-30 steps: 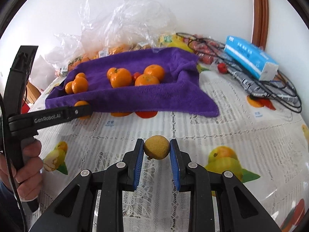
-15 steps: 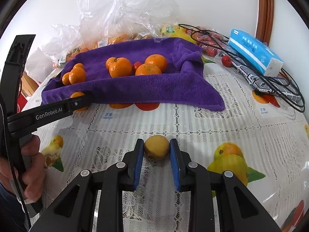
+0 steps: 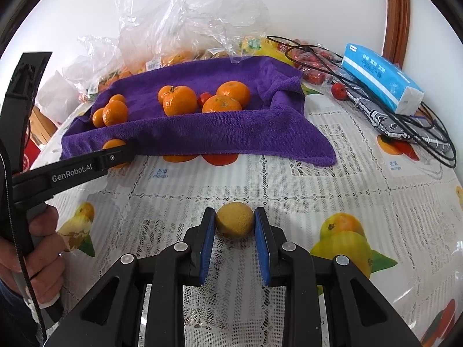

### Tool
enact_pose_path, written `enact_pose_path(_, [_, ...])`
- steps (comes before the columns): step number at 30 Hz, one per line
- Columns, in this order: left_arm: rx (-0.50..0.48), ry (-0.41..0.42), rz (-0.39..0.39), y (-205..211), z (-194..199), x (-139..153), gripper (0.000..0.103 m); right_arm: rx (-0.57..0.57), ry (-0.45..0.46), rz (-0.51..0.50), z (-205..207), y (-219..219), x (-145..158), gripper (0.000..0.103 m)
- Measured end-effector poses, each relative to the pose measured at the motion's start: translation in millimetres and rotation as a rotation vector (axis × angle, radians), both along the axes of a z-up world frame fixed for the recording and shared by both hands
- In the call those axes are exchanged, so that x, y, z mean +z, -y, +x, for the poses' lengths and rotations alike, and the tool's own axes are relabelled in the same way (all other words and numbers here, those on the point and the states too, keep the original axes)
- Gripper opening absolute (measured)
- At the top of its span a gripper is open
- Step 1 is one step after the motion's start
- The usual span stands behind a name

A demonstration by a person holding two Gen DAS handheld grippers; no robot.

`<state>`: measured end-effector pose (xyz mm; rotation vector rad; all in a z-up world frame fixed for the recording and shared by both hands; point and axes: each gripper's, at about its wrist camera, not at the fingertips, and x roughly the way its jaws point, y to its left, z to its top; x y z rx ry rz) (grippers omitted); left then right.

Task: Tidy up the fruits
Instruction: 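Lift the yellow-brown fruit with the right tool while the left lifts its orange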

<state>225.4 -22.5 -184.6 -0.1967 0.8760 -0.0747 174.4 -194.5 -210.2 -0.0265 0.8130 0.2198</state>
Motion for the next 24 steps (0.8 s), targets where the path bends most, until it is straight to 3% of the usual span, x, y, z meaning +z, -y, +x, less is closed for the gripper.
enact_pose_path(8, [-0.027,-0.014,-0.077,-1,-4,0,0.034,-0.001,-0.001,0.034,-1,4,0,0.027])
enact_pose_path(24, [-0.039,0.053,-0.096,-1,-16,17,0.034,-0.008,0.006,0.054,-3,6,1,0.027])
